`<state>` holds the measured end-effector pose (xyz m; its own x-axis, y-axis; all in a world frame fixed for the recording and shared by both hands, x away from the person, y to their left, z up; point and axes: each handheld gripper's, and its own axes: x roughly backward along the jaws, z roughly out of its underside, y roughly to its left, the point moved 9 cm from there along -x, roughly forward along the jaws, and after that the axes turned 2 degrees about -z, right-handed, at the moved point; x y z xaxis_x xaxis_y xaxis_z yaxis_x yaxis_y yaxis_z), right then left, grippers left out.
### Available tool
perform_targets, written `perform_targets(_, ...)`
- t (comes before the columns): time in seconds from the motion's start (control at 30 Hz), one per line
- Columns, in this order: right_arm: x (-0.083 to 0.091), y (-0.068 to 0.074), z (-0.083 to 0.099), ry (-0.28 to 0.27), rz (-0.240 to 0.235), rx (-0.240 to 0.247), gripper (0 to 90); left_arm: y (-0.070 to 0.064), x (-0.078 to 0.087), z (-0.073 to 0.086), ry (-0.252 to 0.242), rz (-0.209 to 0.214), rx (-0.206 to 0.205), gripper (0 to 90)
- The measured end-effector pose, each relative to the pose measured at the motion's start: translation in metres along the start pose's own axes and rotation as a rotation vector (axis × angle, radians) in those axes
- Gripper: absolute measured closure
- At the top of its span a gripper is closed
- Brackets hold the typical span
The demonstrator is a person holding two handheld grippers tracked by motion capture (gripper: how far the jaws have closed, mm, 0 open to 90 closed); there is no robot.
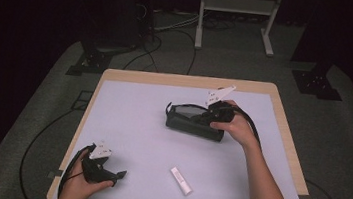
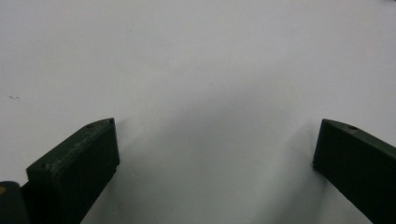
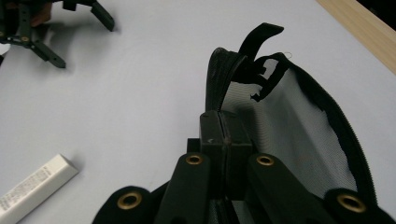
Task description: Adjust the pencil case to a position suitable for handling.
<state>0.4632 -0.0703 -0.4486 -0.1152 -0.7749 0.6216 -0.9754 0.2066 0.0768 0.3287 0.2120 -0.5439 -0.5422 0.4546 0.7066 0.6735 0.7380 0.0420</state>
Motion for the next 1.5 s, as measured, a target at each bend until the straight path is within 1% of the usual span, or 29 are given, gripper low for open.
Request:
perform_targets(0.23, 0.001, 0.015, -0.004, 0.002, -0.037, 0.031, 88.5, 0.000, 0.000, 0.000, 0.000, 0.000, 0.000, 0.0)
perform_targets(0.27, 0.001, 0.018, -0.005, 0.006, -0.044, 0.043, 88.5, 0.000, 0.000, 0.000, 0.000, 0.000, 0.000, 0.0)
perform_targets(0.3, 0.001, 0.020, -0.005, 0.008, -0.048, 0.043, 88.5, 0.000, 0.000, 0.000, 0.000, -0.001, -0.001, 0.0)
perform_targets(0.47, 0.000, 0.032, -0.009, 0.018, -0.084, 0.077, 88.5, 0.000, 0.000, 0.000, 0.000, -0.001, -0.002, 0.0)
perform_targets(0.77, -0.005, 0.046, -0.008, 0.028, -0.128, 0.102, 88.5, 0.000, 0.000, 0.000, 0.000, -0.001, -0.002, 0.0)
perform_targets(0.9, -0.007, 0.053, -0.005, 0.037, -0.150, 0.104, 88.5, 0.000, 0.000, 0.000, 0.000, -0.001, -0.002, 0.0)
perform_targets(1.07, -0.011, 0.059, -0.001, 0.050, -0.164, 0.108, 88.5, 0.000, 0.000, 0.000, 0.000, -0.001, -0.002, 0.0)
perform_targets(1.23, -0.012, 0.062, -0.001, 0.048, -0.169, 0.116, 88.5, 0.000, 0.000, 0.000, 0.000, -0.001, -0.003, 0.0)
perform_targets(1.37, -0.014, 0.064, 0.002, 0.043, -0.173, 0.110, 88.5, 0.000, 0.000, 0.000, 0.000, -0.001, -0.001, 0.0)
perform_targets(1.5, -0.017, 0.067, 0.006, 0.050, -0.180, 0.106, 88.5, 0.000, 0.000, 0.000, 0.001, 0.000, -0.003, 0.0)
